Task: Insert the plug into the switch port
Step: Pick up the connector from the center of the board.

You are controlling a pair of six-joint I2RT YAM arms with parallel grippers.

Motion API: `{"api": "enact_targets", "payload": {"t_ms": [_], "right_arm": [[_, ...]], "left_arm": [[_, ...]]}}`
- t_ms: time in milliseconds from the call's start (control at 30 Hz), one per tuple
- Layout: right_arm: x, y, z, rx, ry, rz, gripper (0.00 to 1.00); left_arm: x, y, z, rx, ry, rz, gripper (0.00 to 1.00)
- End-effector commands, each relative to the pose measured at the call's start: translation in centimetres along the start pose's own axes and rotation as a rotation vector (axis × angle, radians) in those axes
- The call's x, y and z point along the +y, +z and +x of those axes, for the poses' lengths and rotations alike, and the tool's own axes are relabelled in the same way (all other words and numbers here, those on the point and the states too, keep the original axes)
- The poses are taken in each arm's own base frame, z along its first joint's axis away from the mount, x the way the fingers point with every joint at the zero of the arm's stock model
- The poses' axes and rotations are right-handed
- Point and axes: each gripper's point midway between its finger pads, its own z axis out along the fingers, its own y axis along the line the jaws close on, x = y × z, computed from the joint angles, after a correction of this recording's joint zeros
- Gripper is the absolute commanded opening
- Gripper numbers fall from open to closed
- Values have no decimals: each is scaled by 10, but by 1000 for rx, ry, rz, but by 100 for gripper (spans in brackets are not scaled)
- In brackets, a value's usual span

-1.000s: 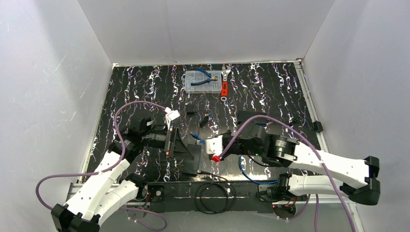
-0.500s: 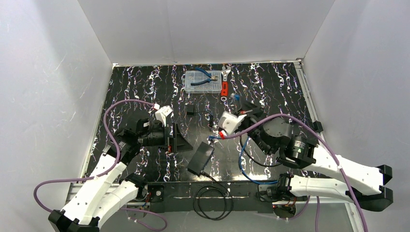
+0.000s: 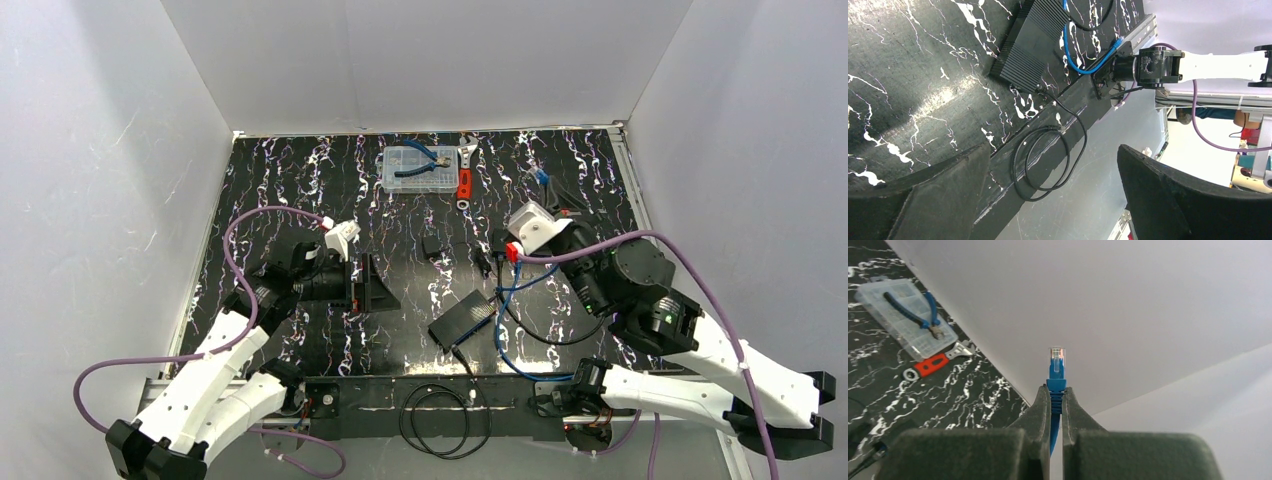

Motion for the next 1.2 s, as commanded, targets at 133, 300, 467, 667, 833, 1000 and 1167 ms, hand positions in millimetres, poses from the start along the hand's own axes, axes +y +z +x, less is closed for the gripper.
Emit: {"api": "enact_targets", "payload": {"t_ms": [133,300,467,667,833,1000,1167], "right_arm": [[68,12,-2,0,60,-225,1],[119,17,-9,-37,153,-369,1],[175,27,-16,-51,233,-498,1],[261,22,-44,-131,256,-847,1],[269,25,-102,-347,289,-956,1],[166,68,-150,-502,196,-577,1],[12,81,-209,-631,104,-180,1]], "left_arm": [[2,1,4,8,-11,6,98],[2,1,4,14,-14,6,98],[0,2,3,13,-19,15,98],[-4,1,3,10,-23,31,98],[-5,-15,-4,-49,19,-30,98],[-9,-57,-26,-271,123,-137,98],[-9,-72,-33,-339,130,-182,98]]}}
